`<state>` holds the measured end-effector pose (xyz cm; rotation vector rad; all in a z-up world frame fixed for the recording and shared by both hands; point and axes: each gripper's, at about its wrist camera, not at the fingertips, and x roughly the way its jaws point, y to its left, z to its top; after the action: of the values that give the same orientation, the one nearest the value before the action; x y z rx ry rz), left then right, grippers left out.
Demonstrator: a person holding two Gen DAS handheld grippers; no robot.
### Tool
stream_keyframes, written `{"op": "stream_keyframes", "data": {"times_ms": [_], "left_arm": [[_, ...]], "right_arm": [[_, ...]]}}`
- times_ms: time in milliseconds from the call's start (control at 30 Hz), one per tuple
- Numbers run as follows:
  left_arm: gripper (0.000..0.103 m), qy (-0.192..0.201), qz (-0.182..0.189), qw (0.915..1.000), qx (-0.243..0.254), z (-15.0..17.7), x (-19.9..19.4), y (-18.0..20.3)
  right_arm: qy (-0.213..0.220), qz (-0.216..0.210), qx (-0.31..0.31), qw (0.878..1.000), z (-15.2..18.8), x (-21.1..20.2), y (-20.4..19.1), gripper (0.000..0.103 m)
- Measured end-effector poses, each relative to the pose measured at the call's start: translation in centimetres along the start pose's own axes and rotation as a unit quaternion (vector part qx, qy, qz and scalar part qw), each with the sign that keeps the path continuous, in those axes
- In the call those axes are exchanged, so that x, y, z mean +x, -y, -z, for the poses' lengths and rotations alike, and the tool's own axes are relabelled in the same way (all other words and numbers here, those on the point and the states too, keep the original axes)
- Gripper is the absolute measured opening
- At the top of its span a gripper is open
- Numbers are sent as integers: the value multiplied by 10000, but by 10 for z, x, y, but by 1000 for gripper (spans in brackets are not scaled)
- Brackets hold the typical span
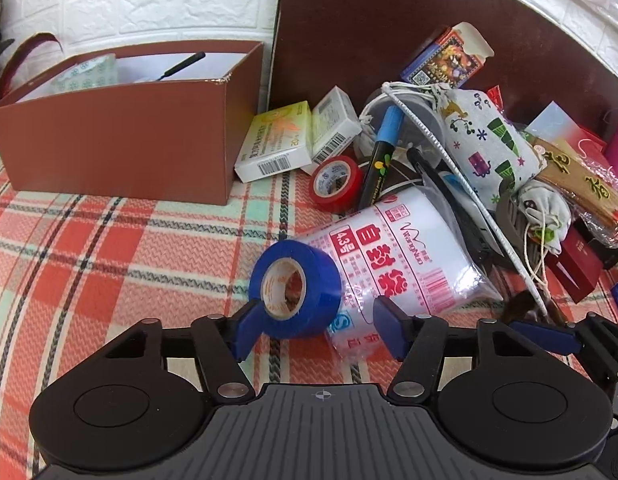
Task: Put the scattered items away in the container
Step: 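Grasp the brown wooden comb with the right gripper while the left gripper lifts the blue tape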
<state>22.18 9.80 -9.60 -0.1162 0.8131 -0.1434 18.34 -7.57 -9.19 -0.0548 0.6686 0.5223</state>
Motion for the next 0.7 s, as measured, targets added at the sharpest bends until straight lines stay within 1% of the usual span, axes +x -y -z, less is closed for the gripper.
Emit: {"op": "stream_keyframes", "data": {"times_ms": [100, 167, 200, 233, 267, 300, 400, 567, 700], "left_arm": [[69, -2, 47, 10000, 14, -3, 4, -2], [53, 13, 81, 10000, 24, -4, 5, -2], [47, 18, 162, 9999, 2, -4, 5, -4], [34, 16, 258, 9996, -76, -5, 4, -5], [23, 13, 273, 9995, -167, -5, 4, -7], [19, 21, 246, 9995, -203, -5, 4, -8], [17, 7, 233, 9995, -232, -3, 2, -9], [16, -90, 253, 9996, -69, 8, -11, -8], [16, -299, 363, 9980, 417, 26, -28, 6]], "right_arm": [[37, 218, -71, 9997, 4, -8, 2, 98], [37, 327, 46, 9994, 8, -13, 7, 98], [24, 368, 118, 9992, 10, -15, 10, 98], [-20, 403, 185, 9990, 11, -14, 13, 98], [-63, 439, 252, 9987, 13, -14, 15, 98], [-109, 468, 314, 9983, 14, -14, 18, 98], [-239, 454, 477, 9975, 17, -10, 21, 97], [-225, 480, 518, 9972, 18, -14, 21, 95], [-211, 481, 551, 9971, 21, -18, 23, 92]]}}
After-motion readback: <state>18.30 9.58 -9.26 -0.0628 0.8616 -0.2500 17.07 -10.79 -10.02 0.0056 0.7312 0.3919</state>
